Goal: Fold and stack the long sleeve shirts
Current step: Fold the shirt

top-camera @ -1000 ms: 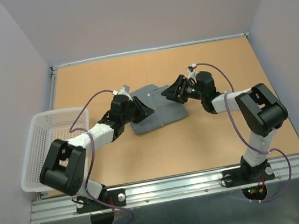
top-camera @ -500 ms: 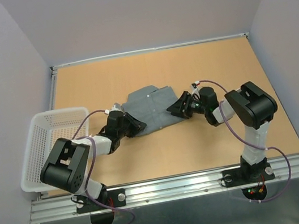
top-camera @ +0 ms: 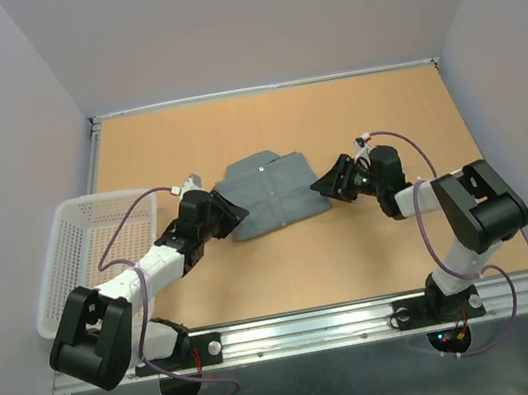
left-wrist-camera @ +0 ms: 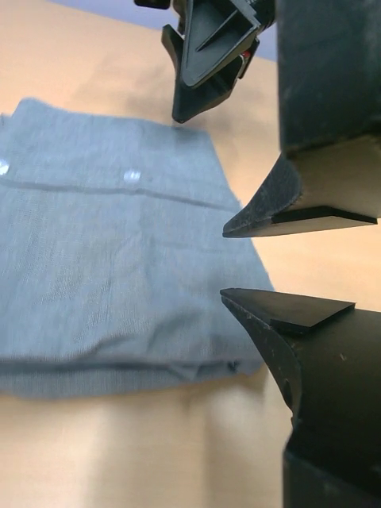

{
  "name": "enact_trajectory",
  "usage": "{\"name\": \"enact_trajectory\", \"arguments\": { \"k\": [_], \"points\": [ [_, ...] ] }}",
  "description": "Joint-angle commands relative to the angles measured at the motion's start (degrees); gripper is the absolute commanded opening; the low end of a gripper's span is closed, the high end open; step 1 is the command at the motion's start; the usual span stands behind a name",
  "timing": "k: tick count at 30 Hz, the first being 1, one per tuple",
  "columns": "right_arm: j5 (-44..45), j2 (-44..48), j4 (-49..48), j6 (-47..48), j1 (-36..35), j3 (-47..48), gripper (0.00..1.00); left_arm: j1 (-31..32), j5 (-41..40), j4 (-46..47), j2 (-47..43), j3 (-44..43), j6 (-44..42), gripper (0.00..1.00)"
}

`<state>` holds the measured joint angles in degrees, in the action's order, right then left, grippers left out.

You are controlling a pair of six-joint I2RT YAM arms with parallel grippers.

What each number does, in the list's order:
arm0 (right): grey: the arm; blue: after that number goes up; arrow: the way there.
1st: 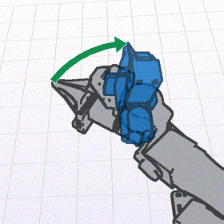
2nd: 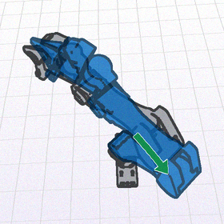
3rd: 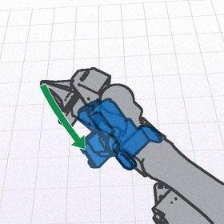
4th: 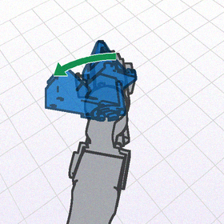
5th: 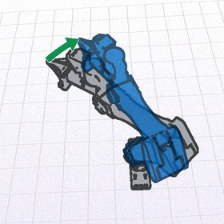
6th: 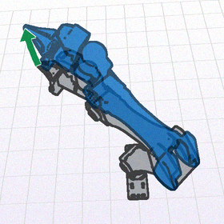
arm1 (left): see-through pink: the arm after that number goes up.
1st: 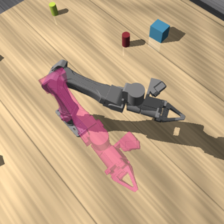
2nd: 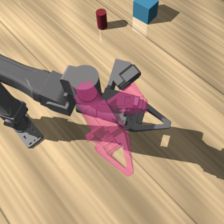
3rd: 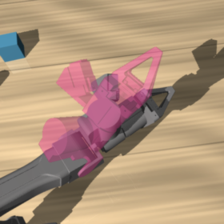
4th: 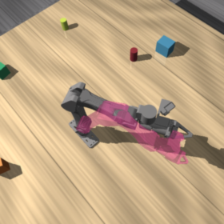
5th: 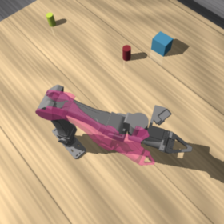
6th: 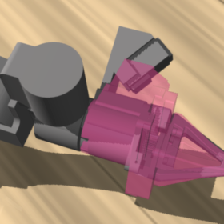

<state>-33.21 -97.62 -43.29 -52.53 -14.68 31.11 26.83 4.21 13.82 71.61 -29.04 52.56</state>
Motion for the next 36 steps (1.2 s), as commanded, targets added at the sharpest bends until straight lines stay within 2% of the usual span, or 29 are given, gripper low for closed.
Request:
{"name": "enact_trajectory", "arguments": {
  "k": [1, 8, 13, 17, 18, 19, 23, 29, 36],
  "points": [
    [1.3, 6.0, 10.4, 7.5, -0.1, 3.4, 0.58, 2.3, 0.4, -2.1, 1.0, -2.5, -0.4, 0.43],
    [3.8, 11.7, 22.6, 13.9, -0.1, 4.9, 0.58, 3.6, -1.7, -1.3, 6.8, -1.6, 0.5, 0.41],
    [8.6, 17.2, 30.7, 16.9, -0.2, 5.0, 0.59, 3.1, -5.4, -5.5, 6.8, -0.5, -0.3, 0.4],
    [11.2, 17.1, 38.3, 17.2, -0.1, 6.7, 0.63, 4.3, -10.6, -9.4, 0.6, -4.5, -6.1, 0.61],
    [10.4, 16.9, 39.1, 16.1, -0.1, 6.5, 0.64, 5.4, -11.8, -11.5, -1.9, -7.4, -9.2, 0.72],
    [10.4, 16.9, 39.3, 15.1, -0.1, 6.3, 0.64, 6.1, -13.2, -12.7, -2.9, -7.4, -10.6, 0.78],
    [7.5, 14.3, 39.0, 9.2, -0.1, 5.8, 0.64, 11.2, -18.8, -16.2, -4.0, -15.4, -19.9, 0.92],
    [5.5, 12.1, 37.5, 3.8, -0.7, 5.5, 0.64, 17.4, -21.7, -17.3, -0.4, -19.7, -30.1, 0.94],
    [3.8, 6.1, 33.1, -0.2, -3.8, 5.7, 0.63, 23.8, -25.9, -18.7, 3.4, -23.2, -37.3, 0.94]
  ]
}}
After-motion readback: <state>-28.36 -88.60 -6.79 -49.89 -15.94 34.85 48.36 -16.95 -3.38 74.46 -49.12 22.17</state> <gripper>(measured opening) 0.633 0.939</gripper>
